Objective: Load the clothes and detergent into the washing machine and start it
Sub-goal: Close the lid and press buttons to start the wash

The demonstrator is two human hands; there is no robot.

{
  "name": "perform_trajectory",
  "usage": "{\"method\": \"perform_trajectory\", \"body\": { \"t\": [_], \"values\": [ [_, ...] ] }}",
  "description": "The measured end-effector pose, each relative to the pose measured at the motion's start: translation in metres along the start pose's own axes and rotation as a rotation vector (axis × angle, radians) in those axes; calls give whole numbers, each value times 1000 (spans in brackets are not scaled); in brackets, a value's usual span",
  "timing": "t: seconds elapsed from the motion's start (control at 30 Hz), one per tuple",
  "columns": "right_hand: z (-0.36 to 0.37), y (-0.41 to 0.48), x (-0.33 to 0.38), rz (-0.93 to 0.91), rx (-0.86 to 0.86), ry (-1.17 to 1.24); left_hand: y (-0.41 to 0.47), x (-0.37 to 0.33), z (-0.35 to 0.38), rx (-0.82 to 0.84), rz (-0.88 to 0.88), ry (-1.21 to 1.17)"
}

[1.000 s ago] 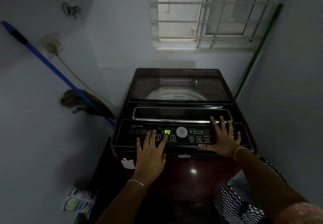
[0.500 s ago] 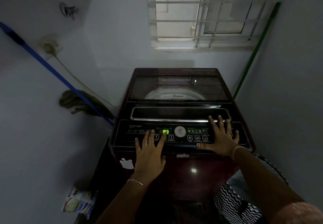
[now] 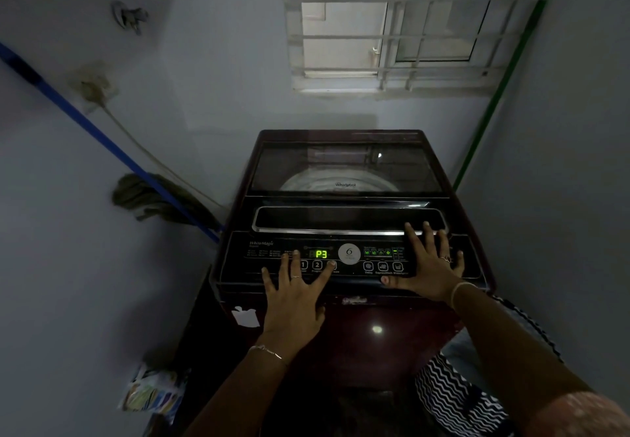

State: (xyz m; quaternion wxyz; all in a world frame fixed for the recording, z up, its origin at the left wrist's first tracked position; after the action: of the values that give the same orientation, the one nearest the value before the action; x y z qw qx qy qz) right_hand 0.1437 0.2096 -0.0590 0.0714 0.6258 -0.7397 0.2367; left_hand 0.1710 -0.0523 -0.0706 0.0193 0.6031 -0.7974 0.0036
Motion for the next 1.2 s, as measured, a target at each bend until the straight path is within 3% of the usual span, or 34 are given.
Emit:
{"method": "perform_trajectory", "body": {
  "t": [1.2],
  "values": [
    [1,0,-2,10,-34,5,-1,-8,4,24,-10,58]
  ]
}}
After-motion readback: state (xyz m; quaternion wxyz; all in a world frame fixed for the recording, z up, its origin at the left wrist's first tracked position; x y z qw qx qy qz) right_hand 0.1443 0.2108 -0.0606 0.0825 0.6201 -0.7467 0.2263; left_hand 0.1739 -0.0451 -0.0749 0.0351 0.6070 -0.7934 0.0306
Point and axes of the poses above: each hand's wrist, its own y-axis towards the middle knuckle, its own z-axis out of the palm, x = y × z, the point moved 3 cm from there along y, towards the middle knuckle, and after that the axes turned 4 degrees about y, right-handed, at the moved point
